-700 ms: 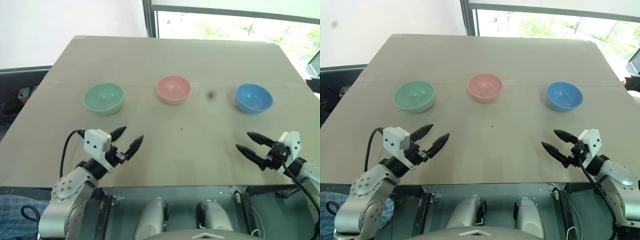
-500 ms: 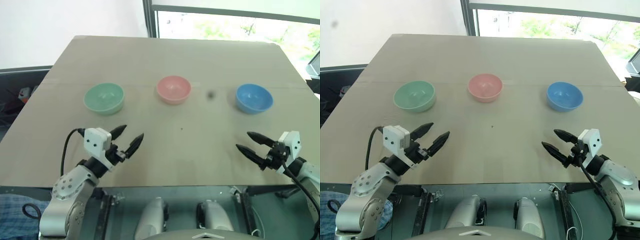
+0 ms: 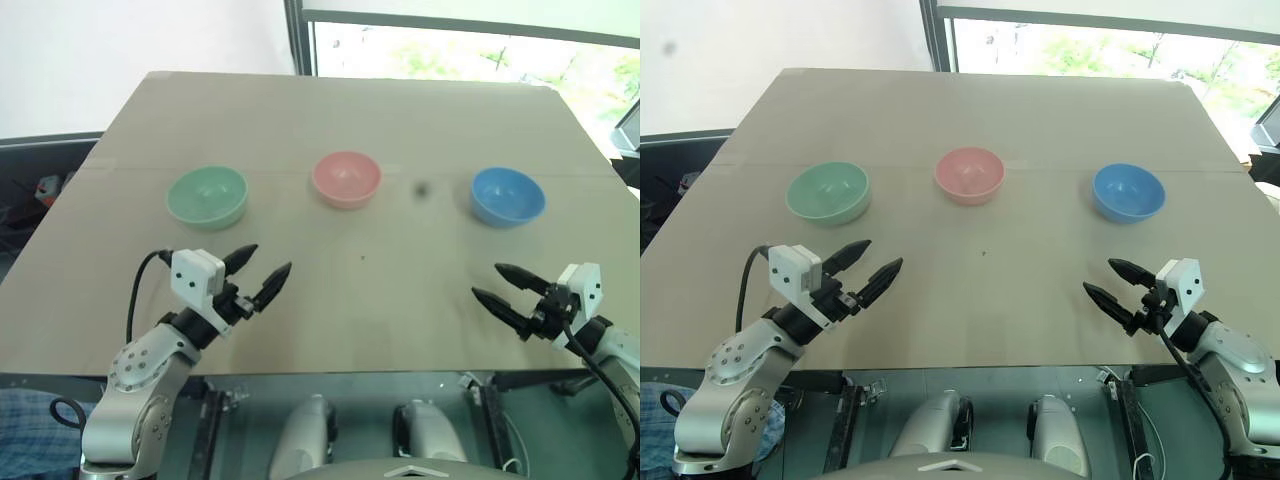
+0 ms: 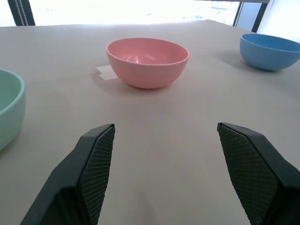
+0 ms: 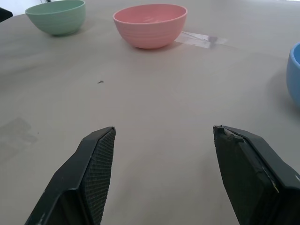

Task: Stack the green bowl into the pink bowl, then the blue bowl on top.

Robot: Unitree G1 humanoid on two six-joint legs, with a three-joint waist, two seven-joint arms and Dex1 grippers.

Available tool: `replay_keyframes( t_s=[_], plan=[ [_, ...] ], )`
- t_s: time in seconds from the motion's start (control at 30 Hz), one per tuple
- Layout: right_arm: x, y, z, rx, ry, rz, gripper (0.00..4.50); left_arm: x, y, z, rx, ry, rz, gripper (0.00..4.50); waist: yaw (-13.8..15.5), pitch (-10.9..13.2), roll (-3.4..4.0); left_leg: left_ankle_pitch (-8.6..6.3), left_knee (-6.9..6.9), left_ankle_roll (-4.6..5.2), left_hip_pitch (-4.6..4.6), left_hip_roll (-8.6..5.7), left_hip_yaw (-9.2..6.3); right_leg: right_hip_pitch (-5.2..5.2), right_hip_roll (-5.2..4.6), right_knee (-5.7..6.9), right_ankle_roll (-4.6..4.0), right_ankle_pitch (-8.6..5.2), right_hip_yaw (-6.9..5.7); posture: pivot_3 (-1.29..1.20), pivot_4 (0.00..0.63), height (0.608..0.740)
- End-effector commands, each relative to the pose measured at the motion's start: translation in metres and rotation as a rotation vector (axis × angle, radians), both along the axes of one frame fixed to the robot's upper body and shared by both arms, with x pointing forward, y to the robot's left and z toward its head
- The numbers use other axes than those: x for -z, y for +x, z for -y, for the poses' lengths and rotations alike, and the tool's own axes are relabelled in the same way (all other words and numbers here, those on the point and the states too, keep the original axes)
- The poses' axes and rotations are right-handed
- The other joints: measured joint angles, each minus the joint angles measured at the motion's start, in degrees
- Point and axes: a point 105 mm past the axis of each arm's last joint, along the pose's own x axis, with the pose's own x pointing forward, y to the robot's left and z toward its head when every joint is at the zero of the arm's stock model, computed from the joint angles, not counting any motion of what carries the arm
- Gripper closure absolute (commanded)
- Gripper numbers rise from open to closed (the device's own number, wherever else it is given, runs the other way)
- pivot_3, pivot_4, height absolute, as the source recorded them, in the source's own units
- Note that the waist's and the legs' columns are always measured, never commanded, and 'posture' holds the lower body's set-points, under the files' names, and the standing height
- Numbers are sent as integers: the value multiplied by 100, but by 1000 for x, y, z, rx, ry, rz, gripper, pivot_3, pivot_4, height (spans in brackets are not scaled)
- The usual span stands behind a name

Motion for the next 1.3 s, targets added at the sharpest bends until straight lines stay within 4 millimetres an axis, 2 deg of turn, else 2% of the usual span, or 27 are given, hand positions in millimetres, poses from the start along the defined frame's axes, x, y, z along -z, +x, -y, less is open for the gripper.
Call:
replay_keyframes(
  t_s=[0.03,0.13,0.2,0.33,0.47,0.53,0.67,0.8,1.1,1.3],
  plan=[
    [-16,0,-1,-6,-10,70,1005,-4,-4,5,22,-1,21,797,0,0,0,0,0,0,0,0,0,0,0,0,0,0,0,0,150,740],
    [-22,5,-6,-26,-24,82,1005,-3,-4,6,18,-10,19,797,-1,0,0,0,0,0,0,0,1,0,0,0,0,0,0,0,150,740],
    [-31,15,-15,-50,-41,116,1005,-7,-2,4,5,-26,30,797,-6,0,0,0,0,0,2,0,3,0,0,1,0,0,1,0,150,740],
    [-34,38,-36,-115,-192,102,1005,-16,4,-4,-32,-34,50,797,-15,0,0,0,2,1,9,2,6,0,4,8,-1,0,6,0,150,740],
    [-48,83,-80,-162,-282,106,1005,-17,3,-23,-76,-47,38,797,-75,0,-1,2,1,-3,14,5,10,-2,11,10,-1,0,7,0,150,740],
    [-52,93,-95,-193,-311,100,1005,-19,2,-26,-86,-59,40,797,-86,2,1,3,-2,-5,7,6,10,-9,13,9,-2,0,5,0,150,740],
    [-59,110,-138,-329,-435,140,1005,-36,-4,-34,-106,-101,89,797,-20,4,1,2,-2,-4,-16,1,2,-19,12,3,10,6,-4,0,150,740],
    [-63,125,-168,-415,-555,182,1005,-41,-14,-45,-144,-98,104,797,-37,4,-2,2,-5,-4,-27,-4,-1,-26,11,-2,11,7,-9,0,150,740],
    [-76,160,-208,-421,-662,259,1005,-42,-38,-49,-185,-135,104,797,-193,6,0,9,-9,-17,-14,1,9,-28,16,12,12,7,-3,0,150,740],
    [-62,168,-229,-439,-753,270,1005,-40,-47,-51,-228,-139,104,797,-196,5,-2,17,-35,-32,-14,3,5,-41,20,12,10,6,-6,0,150,740]
  ],
)
